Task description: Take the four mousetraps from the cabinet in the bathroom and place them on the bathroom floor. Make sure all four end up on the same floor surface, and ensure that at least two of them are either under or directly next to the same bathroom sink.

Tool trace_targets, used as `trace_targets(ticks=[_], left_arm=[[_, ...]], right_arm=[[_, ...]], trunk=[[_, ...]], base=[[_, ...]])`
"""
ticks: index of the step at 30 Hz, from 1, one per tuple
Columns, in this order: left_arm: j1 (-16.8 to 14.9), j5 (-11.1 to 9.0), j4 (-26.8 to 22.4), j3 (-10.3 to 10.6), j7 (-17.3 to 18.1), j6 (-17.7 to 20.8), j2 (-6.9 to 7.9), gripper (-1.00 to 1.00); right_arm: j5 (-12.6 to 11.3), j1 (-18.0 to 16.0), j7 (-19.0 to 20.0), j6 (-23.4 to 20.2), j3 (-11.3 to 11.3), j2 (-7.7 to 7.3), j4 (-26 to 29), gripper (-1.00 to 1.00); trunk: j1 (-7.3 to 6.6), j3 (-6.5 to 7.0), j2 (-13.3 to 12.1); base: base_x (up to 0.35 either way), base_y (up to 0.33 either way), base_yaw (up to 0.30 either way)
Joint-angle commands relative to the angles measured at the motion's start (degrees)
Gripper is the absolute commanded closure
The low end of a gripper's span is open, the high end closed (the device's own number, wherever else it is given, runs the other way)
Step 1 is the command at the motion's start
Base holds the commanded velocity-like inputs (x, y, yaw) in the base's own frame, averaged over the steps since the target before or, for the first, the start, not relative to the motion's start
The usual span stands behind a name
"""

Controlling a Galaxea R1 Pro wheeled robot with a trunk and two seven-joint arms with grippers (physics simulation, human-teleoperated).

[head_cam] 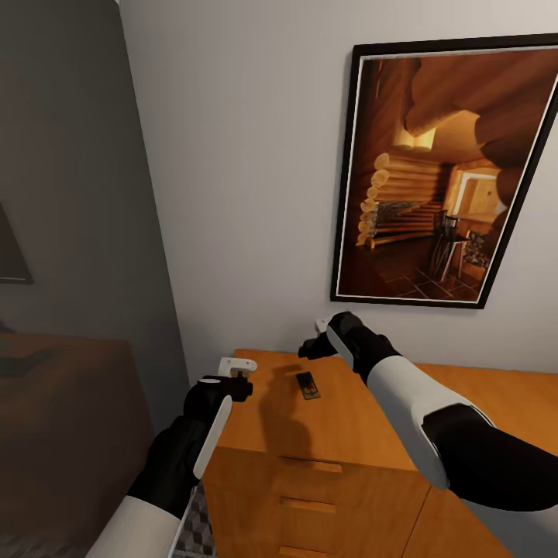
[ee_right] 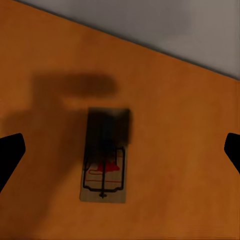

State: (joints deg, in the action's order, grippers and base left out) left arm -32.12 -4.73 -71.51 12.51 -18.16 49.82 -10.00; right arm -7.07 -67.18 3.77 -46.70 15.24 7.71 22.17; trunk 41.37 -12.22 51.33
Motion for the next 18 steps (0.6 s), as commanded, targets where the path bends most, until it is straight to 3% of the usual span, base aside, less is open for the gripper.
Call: trace_targets(ticks=[1,18], left_arm=[[0.0,-0.4,0.0,0.1,-0.5,0.2,0.00,1.00],[0.0,-0.4,0.0,0.1,-0.3,0.3,0.00,1.00]], right_arm=[[-0.5,-0.1,-0.2,-0.2,0.5,-0.06,0.0,-1.00],[-0.6,-0.1,-0.2,0.8,0.4,-0.23,-0.3,-1.00]], trunk=[[0.01,-0.09,0.1],[0.01,-0.09,0.1]], base=[[0.000,0.000,0.000],[0.000,0.000,0.000]])
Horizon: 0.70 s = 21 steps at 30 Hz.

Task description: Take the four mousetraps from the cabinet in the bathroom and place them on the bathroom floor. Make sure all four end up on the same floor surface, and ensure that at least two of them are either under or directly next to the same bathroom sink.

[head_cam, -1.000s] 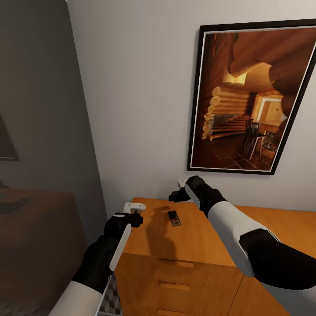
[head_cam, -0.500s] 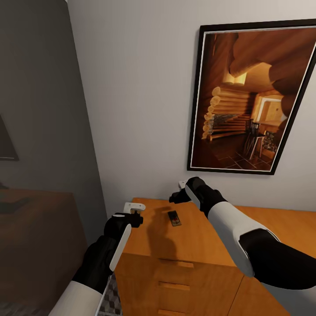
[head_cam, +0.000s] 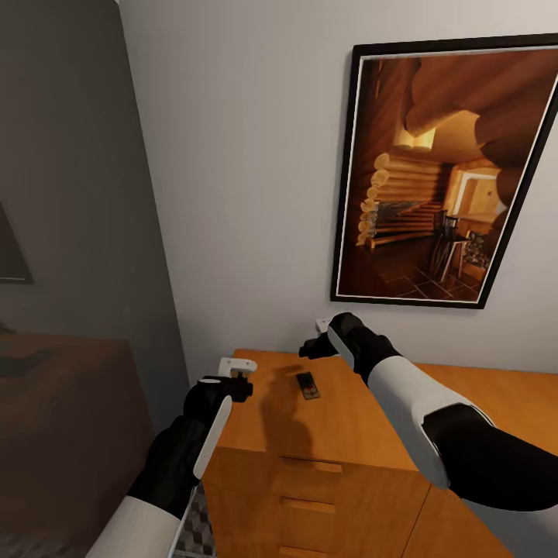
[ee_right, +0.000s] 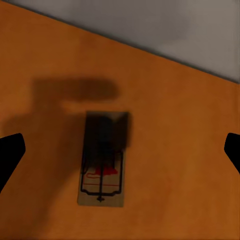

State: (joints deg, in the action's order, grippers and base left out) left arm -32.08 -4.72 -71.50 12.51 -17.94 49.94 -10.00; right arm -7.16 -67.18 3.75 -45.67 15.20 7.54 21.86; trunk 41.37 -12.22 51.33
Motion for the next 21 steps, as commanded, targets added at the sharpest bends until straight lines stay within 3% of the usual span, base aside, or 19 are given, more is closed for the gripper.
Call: trace_targets(ticks=[1,21], left_arm=[[-0.1,-0.4,0.0,0.1,-0.5,0.3,0.00,1.00],[0.0,-0.5,0.0,0.1,-0.6,0.2,0.00,1.00]], right_arm=[[-0.6,-0.1,-0.1,-0.2,0.5,-0.10,0.0,-1.00],[-0.7,-0.1,0.1,-0.3,0.4,-0.14,-0.1,-1.00]], trunk=[[0.01,-0.09,0.1],[0.01,-0.09,0.1]], base=[[0.000,0.000,0.000],[0.000,0.000,0.000]])
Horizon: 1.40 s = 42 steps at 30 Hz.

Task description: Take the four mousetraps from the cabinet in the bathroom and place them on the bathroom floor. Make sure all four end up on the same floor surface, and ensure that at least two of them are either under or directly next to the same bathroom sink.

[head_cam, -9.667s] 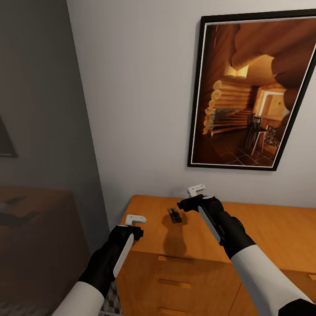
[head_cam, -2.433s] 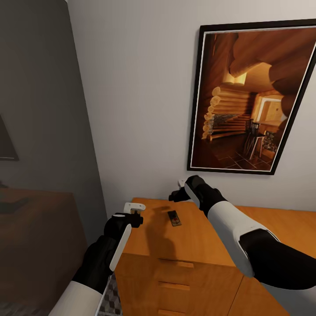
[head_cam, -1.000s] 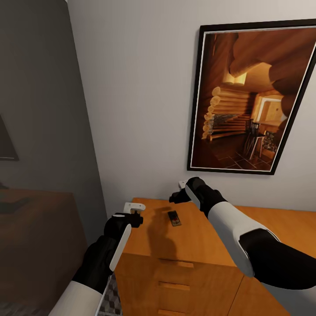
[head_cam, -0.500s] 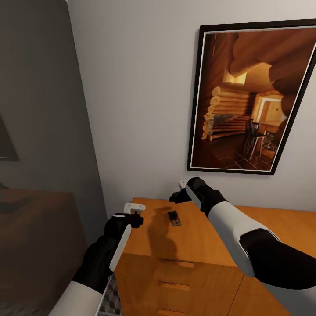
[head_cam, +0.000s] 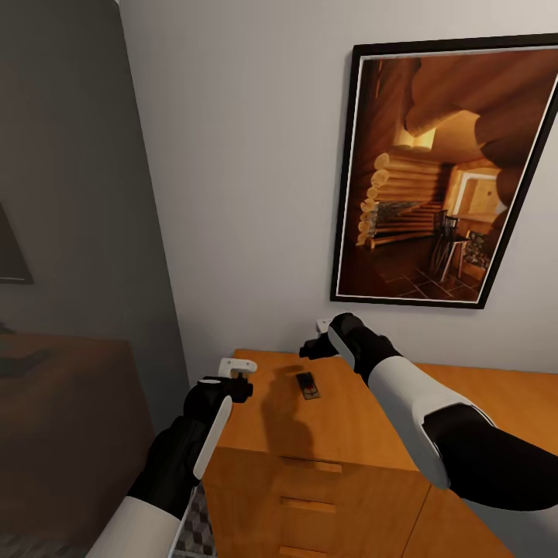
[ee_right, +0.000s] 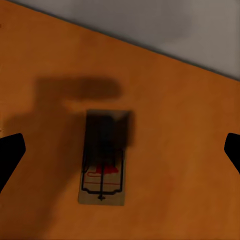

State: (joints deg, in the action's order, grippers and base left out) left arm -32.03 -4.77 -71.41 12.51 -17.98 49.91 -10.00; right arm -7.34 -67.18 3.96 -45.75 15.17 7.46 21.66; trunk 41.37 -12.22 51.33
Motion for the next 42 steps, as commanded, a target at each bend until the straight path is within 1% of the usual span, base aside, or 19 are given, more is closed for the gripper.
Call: trace_targets(ticks=[1,5,6,8,11,37,42], left_arm=[[-0.1,-0.4,0.0,0.1,-0.5,0.2,0.00,1.00],[-0.1,-0.4,0.0,0.1,-0.6,0.2,0.00,1.00],[-0.1,-0.4,0.0,0.1,-0.6,0.2,0.00,1.00],[-0.1,-0.4,0.0,0.1,-0.6,0.2,0.00,1.00],[-0.1,-0.4,0.0,0.1,-0.6,0.2,0.00,1.00],[-0.1,-0.3,0.0,0.1,-0.9,0.1,0.00,1.00],[-0.1,-0.3,0.0,0.1,-0.9,0.1,0.00,1.00]], right_arm=[[-0.6,-0.1,0.0,-0.2,0.5,-0.06,0.0,-1.00],[-1.8,-0.1,1.7,-0.3,0.5,-0.05,0.0,-1.00],[-2.1,-0.1,2.7,-0.4,0.5,-0.06,-0.2,-1.00],[-2.3,-0.1,3.7,-0.4,0.5,-0.07,-0.5,-1.00],[-2.4,-0.1,4.1,-0.5,0.6,-0.07,-0.8,-1.00],[-2.3,-0.1,4.0,-1.0,1.0,0.01,-2.2,-1.00],[-2.3,-0.1,3.4,-1.0,1.0,0.08,-2.7,-1.00]], trunk=[[0.01,-0.09,0.1],[0.01,-0.09,0.1],[0.01,-0.09,0.1],[0.01,-0.09,0.1],[0.01,-0.09,0.1],[0.01,-0.09,0.1],[0.01,-0.09,0.1]], base=[[0.000,0.000,0.000],[0.000,0.000,0.000],[0.000,0.000,0.000],[0.000,0.000,0.000],[0.000,0.000,0.000],[0.000,0.000,0.000],[0.000,0.000,0.000]])
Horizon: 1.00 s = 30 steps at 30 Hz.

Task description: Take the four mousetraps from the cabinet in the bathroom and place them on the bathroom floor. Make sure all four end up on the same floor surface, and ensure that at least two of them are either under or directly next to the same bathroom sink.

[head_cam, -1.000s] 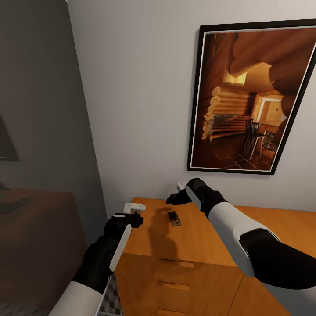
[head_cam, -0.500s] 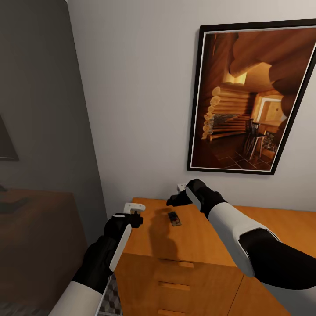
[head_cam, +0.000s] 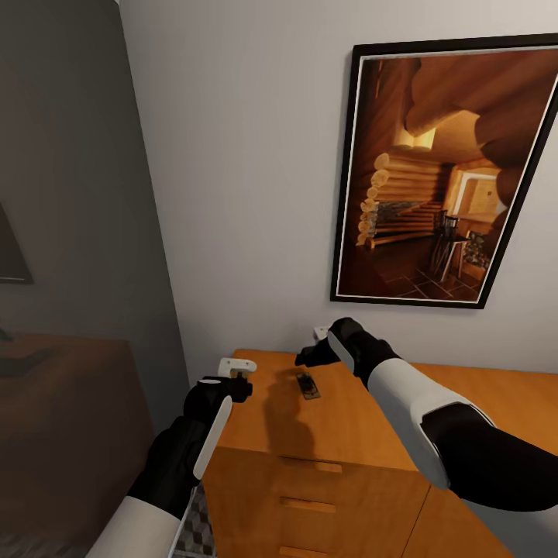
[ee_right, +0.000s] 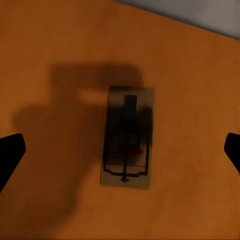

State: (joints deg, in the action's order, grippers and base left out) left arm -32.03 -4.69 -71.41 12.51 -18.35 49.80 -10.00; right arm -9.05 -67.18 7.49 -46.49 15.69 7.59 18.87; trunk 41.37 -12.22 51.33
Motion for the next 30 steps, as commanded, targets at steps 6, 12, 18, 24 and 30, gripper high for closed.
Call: trace_targets(ticks=[6,12,18,24,30], left_arm=[[-0.1,-0.4,0.0,0.1,-0.5,0.2,0.00,1.00],[-0.1,-0.4,0.0,0.1,-0.5,0.2,0.00,1.00],[-0.1,-0.4,0.0,0.1,-0.5,0.2,0.00,1.00],[-0.1,-0.4,0.0,0.1,-0.5,0.2,0.00,1.00],[-0.1,-0.4,0.0,0.1,-0.5,0.2,0.00,1.00]], right_arm=[[-0.6,-0.1,-0.8,-0.2,0.5,-0.02,-0.1,-1.00],[-0.6,-0.1,-0.9,-0.2,0.6,0.04,-0.1,-1.00],[-0.6,-0.1,-0.9,-0.2,0.6,0.05,-0.2,-1.00],[-0.6,-0.1,-0.6,-0.2,0.6,0.05,-0.3,-1.00],[-0.6,-0.1,-0.6,-0.2,0.6,0.05,-0.3,-1.00]], trunk=[[0.01,-0.09,0.1],[0.01,-0.09,0.1],[0.01,-0.09,0.1],[0.01,-0.09,0.1],[1.33,-1.16,2.5]], base=[[0.000,0.000,0.000],[0.000,0.000,0.000],[0.000,0.000,0.000],[0.000,0.000,0.000],[0.000,0.000,0.000]])
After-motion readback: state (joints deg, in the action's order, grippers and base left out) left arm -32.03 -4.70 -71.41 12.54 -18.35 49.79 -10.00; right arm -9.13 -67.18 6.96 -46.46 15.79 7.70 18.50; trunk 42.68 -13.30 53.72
